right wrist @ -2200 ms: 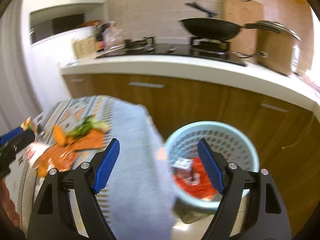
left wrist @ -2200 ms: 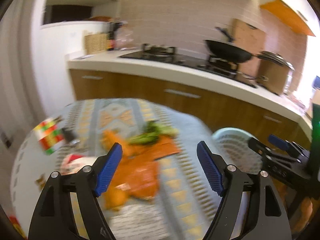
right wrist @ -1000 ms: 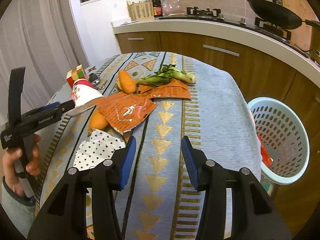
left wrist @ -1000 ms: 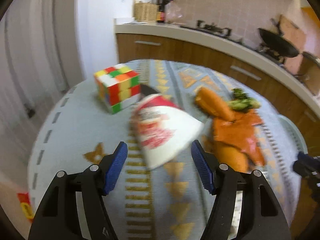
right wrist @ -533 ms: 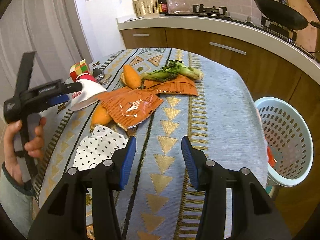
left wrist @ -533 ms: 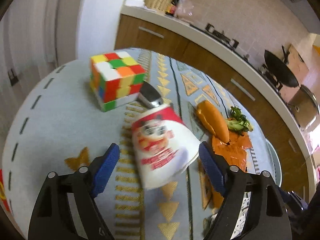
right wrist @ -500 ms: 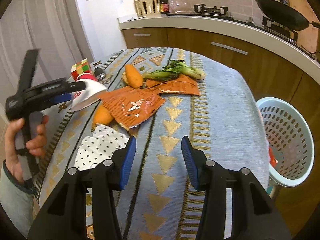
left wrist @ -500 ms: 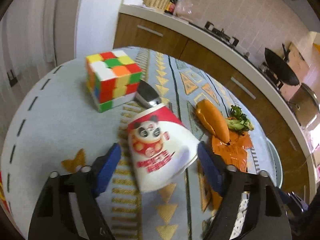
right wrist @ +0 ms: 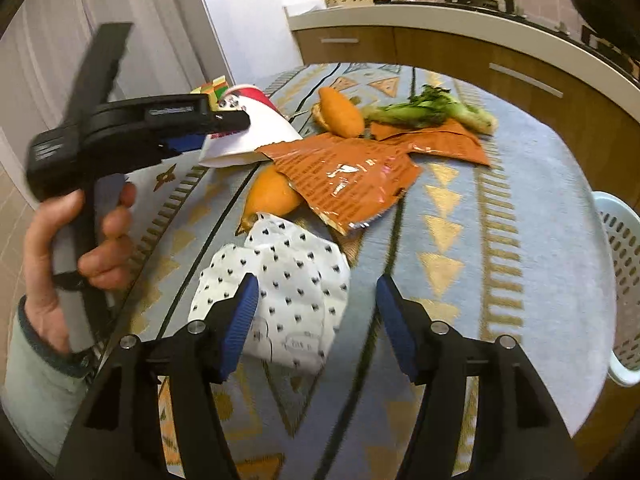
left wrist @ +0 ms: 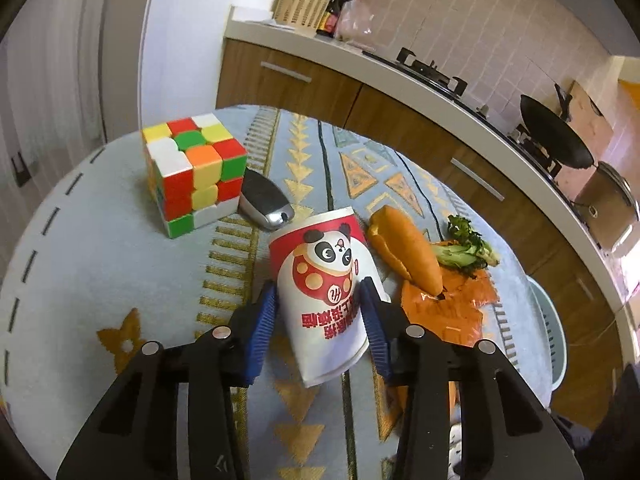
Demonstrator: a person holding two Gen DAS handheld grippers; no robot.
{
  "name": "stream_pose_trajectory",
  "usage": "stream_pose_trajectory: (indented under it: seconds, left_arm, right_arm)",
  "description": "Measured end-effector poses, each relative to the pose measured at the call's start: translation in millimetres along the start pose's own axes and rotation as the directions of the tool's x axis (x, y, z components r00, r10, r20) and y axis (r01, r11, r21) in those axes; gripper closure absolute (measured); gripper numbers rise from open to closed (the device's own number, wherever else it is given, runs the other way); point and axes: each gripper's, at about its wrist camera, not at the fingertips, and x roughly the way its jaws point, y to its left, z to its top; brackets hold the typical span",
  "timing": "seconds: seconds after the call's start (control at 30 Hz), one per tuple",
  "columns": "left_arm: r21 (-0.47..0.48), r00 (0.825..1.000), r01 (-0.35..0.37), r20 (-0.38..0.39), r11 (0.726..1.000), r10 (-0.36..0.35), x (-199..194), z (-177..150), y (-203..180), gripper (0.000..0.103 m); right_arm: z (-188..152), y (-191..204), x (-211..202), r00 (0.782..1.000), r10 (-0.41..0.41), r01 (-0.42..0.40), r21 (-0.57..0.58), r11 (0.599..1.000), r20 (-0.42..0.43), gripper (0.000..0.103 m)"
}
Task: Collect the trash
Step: 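Grasp the white panda cup with the left tool while the right tool approaches the heart napkin, then pinch the heart-print napkin with the right tool and lift it, then carry the panda cup and napkin over the blue basket and release both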
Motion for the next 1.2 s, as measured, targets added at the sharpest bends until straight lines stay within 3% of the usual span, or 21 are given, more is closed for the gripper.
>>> stream_pose_trajectory:
  seconds: [0.17, 0.2, 0.23, 0.37, 0.53, 0.8, 1.0, 1.2]
  left_arm:
    - [-0.001, 0.999, 0.033, 0.028, 0.999, -0.033, -15, -4, 1, 0.065]
    - [0.0, 0.999, 0.037, 0.032, 0.999, -0.037, -19, -4, 1, 0.065]
    - [0.003, 0.999, 0.039, 0.035, 0.999, -0.039, -21, -5, 1, 0.065]
    - [0.013, 0.998, 0.036, 0.047, 0.999, -0.037, -31, -8, 1, 0.064]
    - [0.029, 0.997, 0.019, 0.07, 0.999, -0.021, -43, -13, -2, 0.064]
    - [0.067, 0.99, 0.062, 0.126, 0.996, -0.07, -73, -9, -20, 0.064]
    - [0.133, 0.976, 0.116, 0.168, 0.984, -0.138, -98, -5, -52, 0.064]
    - [0.23, 0.967, 0.176, 0.144, 0.957, -0.212, -99, -4, -99, 0.064]
  right_arm:
    - [5, 13, 9, 1.0, 0.0, -0.001, -0.064, 0.998, -0.02, 0.048]
    - [4, 16, 8, 1.0, 0.004, -0.006, -0.082, 0.997, -0.02, 0.055]
    - [2, 17, 8, 1.0, 0.02, -0.022, -0.09, 0.996, -0.023, 0.076]
    - [-5, 24, -1, 0.999, 0.04, -0.038, -0.115, 0.993, 0.01, 0.092]
    - [-10, 28, -18, 0.996, 0.07, -0.064, -0.109, 0.992, 0.057, 0.097]
    - [-6, 22, -74, 0.979, 0.021, 0.0, -0.1, 0.995, 0.205, 0.099]
    - [0, -1, -110, 0.953, -0.053, 0.07, -0.047, 0.996, 0.298, 0.099]
    - [5, -41, -146, 0.917, -0.166, 0.158, 0.053, 0.986, 0.361, 0.099]
